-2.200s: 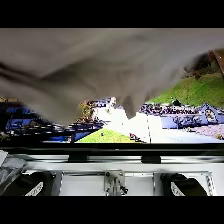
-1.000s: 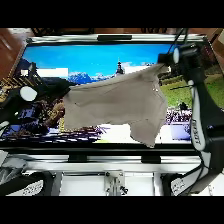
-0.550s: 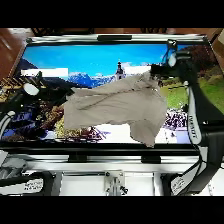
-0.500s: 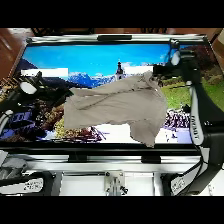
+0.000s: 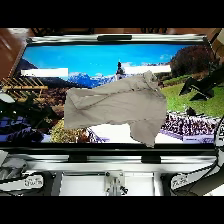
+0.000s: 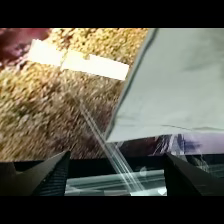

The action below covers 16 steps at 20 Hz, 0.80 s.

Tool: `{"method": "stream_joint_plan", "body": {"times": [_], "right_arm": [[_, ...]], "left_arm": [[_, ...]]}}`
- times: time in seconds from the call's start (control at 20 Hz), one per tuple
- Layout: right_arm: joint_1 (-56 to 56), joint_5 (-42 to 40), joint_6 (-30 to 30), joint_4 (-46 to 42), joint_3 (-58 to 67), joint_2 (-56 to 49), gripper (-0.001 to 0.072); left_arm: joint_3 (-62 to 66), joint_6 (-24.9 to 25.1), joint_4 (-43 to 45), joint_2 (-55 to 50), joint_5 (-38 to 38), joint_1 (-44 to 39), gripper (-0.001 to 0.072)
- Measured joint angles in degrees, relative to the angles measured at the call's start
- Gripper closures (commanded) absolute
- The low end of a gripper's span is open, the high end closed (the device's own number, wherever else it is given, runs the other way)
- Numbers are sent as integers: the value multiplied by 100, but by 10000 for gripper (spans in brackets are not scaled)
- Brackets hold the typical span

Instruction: Fold the shirts.

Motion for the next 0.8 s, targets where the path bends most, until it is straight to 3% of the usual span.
{"method": "stream_joint_plan", "body": {"times": [0.45,0.75,0.8], "right_arm": [[-116,-118,-37,293,-20,9,45],[-116,-122,-35,205,-22,9,45],[-116,-120,-35,138,-44,9,45]], "left_arm": [[-664,597,-811,-267,702,-345,74],[-715,446,-979,-380,1377,-719,651],[-708,411,-1003,-389,1458,-737,668]]}}
